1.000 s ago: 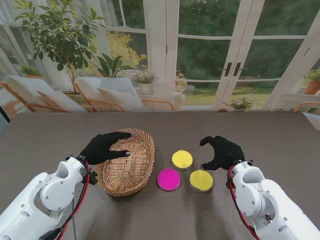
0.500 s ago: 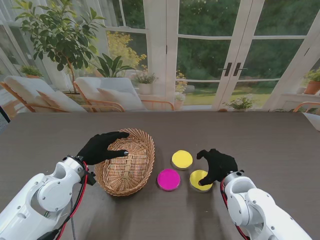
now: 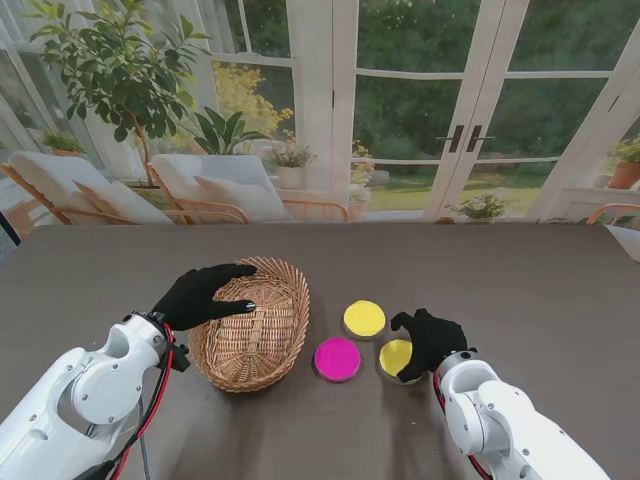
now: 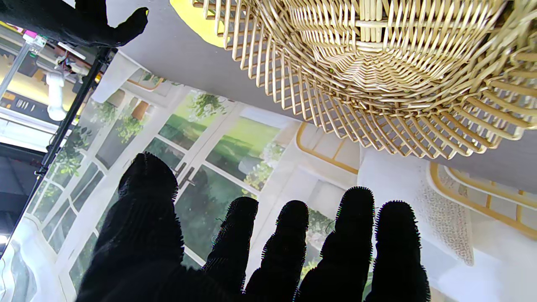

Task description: Stack culture dishes into a storage basket

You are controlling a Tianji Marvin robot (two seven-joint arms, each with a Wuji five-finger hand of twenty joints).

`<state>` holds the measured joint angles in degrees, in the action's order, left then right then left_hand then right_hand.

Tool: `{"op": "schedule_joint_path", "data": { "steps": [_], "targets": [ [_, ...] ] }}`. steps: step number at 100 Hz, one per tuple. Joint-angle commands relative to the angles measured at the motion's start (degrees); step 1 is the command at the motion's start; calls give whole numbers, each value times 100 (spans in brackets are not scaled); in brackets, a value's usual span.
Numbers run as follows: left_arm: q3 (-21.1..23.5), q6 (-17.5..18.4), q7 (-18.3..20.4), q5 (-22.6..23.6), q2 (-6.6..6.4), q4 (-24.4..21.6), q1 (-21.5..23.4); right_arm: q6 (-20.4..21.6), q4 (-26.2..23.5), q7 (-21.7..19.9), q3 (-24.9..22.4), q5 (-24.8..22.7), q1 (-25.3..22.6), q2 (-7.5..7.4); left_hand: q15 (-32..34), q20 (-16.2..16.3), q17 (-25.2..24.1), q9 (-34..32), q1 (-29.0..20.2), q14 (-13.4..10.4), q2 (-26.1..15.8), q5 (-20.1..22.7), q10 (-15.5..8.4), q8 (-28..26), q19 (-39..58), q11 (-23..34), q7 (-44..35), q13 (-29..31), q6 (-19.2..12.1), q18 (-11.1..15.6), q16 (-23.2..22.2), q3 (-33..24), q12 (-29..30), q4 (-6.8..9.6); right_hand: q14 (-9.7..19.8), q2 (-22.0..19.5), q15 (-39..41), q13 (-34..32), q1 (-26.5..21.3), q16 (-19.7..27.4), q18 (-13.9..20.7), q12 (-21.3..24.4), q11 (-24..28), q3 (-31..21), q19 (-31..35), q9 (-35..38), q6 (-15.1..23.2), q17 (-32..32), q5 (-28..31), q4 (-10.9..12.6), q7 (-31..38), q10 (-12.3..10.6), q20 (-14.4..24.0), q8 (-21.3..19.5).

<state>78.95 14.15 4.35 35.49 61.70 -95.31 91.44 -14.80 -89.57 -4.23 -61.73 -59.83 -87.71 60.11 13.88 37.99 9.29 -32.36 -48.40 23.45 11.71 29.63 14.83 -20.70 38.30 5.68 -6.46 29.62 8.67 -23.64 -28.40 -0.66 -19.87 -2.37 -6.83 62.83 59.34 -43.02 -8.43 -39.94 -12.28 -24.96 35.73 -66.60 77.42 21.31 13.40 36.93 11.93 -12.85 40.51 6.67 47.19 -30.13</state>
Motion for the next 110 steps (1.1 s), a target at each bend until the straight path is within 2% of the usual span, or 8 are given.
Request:
{"op": "schedule_joint_path", "data": {
  "steps": [1,19,69,85,110],
  "targets": [
    [13,-27,116,-25,5,-52,26,-13,60,-128,39,-12,6,10,-96,107,-79,-19,-99,74,-371,35,19,11,-118,-73,2,-97,18,-105,65,91,75,197,67,337,133,-143,113,-72,108,-77,79,-460,309,-290,81,-663,-294,-92,28,145,169,-57],
    [20,-45,161,-37,-1,-72,33,-44,150,-194,148,-26,61,-5,-96,123,-72,-18,-100,73,-381,25,39,12,-137,-75,6,-94,13,-110,65,90,76,198,62,299,131,-114,135,-66,107,-59,94,-440,309,-413,133,-668,-554,-86,-103,153,170,-49],
    [13,-72,231,-84,-9,-81,28,-276,453,-217,529,-28,282,-19,-101,153,-75,-35,-96,101,-401,54,64,10,-190,-76,-2,-95,40,-115,66,93,78,198,-6,308,124,-236,-15,-45,72,-45,322,-467,329,-452,113,-522,-715,-55,-83,300,146,-375],
    [8,-73,221,-92,-6,-77,26,-384,573,-120,676,56,366,0,-104,163,-74,-32,-98,100,-411,49,85,11,-204,-78,0,-99,39,-111,67,93,79,199,-6,233,152,-470,-240,-35,65,-80,521,-471,422,-167,125,-330,-667,27,192,296,105,-620],
    [23,-84,205,-108,-2,-91,49,-506,732,112,821,217,429,45,-106,178,-71,-35,-101,111,-431,68,89,9,-224,-80,-5,-98,30,-119,67,92,80,200,-3,179,166,-864,-449,-9,-66,-156,772,-567,470,508,202,-28,-408,135,573,228,23,-716]
  ]
}}
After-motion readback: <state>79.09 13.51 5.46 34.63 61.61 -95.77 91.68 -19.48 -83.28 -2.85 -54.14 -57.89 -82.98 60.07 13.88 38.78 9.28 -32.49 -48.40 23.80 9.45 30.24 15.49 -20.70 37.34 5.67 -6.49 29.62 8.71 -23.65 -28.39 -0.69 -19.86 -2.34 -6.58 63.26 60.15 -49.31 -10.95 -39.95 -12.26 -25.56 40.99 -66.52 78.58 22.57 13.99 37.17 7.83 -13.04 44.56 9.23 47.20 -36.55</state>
